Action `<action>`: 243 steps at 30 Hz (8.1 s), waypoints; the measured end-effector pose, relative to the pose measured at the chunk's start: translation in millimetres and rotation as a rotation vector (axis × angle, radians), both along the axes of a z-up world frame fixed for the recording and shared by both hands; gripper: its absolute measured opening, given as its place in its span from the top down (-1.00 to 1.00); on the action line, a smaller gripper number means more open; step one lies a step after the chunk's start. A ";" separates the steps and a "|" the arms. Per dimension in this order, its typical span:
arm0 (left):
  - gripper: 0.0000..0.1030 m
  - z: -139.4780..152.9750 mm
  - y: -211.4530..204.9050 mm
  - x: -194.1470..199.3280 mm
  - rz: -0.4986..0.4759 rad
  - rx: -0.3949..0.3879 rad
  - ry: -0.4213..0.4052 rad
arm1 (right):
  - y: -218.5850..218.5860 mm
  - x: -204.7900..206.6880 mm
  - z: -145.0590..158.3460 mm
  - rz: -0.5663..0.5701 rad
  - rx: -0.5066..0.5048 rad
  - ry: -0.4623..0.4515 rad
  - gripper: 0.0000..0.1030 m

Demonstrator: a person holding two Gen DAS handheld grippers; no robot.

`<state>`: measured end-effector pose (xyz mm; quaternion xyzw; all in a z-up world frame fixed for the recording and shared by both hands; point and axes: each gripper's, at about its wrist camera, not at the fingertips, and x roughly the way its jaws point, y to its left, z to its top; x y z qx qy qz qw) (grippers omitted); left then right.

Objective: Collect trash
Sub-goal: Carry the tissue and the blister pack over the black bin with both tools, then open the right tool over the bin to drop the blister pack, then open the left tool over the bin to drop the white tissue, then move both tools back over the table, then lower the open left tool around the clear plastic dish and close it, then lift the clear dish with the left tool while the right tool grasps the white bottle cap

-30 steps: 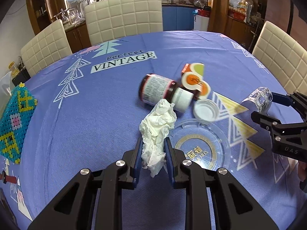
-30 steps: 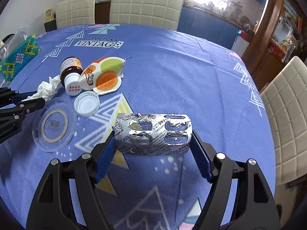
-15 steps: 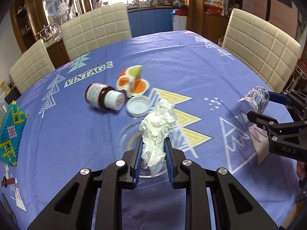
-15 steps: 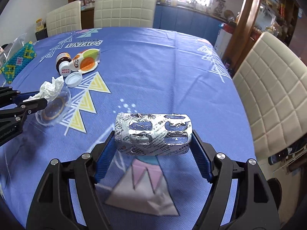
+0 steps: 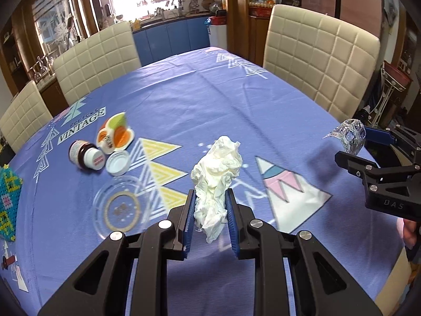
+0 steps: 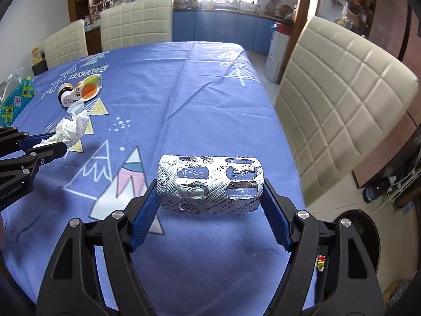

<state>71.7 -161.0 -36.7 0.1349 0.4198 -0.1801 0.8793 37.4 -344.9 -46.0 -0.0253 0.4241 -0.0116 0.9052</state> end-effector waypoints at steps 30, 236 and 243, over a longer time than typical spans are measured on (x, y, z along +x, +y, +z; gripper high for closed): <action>0.57 12.5 -147.3 -54.4 -0.253 0.006 -0.037 | -155.8 -107.9 3.2 -0.317 0.075 -0.058 -0.45; -0.61 -40.1 164.2 78.9 0.242 -0.027 -0.002 | 193.0 79.1 0.8 0.325 -0.041 0.041 -0.30; -0.61 -44.8 180.0 82.4 0.252 0.013 0.019 | 229.2 109.1 -13.6 0.411 -0.025 0.078 -0.29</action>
